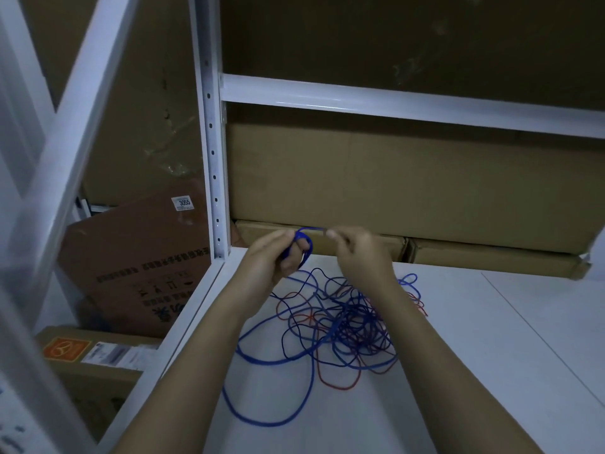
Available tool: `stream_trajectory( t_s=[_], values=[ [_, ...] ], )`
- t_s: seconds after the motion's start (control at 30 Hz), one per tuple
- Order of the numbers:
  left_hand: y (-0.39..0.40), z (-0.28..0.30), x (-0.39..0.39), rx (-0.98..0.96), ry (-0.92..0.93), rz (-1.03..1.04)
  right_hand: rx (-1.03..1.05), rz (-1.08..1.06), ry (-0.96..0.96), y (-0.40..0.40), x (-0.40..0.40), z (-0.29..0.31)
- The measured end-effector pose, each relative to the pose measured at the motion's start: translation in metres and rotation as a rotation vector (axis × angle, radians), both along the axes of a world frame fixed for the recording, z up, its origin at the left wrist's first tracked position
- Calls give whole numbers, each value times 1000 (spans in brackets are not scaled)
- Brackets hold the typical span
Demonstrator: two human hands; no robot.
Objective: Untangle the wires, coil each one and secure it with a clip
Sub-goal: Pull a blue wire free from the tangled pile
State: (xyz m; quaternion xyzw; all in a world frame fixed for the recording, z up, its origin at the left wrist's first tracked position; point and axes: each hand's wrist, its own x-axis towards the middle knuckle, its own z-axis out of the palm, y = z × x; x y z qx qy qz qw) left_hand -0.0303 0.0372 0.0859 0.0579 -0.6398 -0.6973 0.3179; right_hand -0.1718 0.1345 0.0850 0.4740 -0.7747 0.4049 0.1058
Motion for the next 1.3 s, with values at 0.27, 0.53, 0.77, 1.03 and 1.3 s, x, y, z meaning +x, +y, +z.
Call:
stream_trajectory(
  t_s=[0.27,0.53,0.77,1.03,1.3],
  values=[
    [-13,-10,-5,345,154,130,246,196,251,8,22,-50],
    [-15,-30,-10,-429,-87,374,209,369,190,21,32,-46],
    [-17,-43,-10,-812,-302,314,120,343,16,29,23,-26],
    [-13,-31,-18,-136,-59,369,-17,10,476,16,12,-44],
    [-19,-12,-15,496,256,236,97,233,572,1,25,-71]
  ],
)
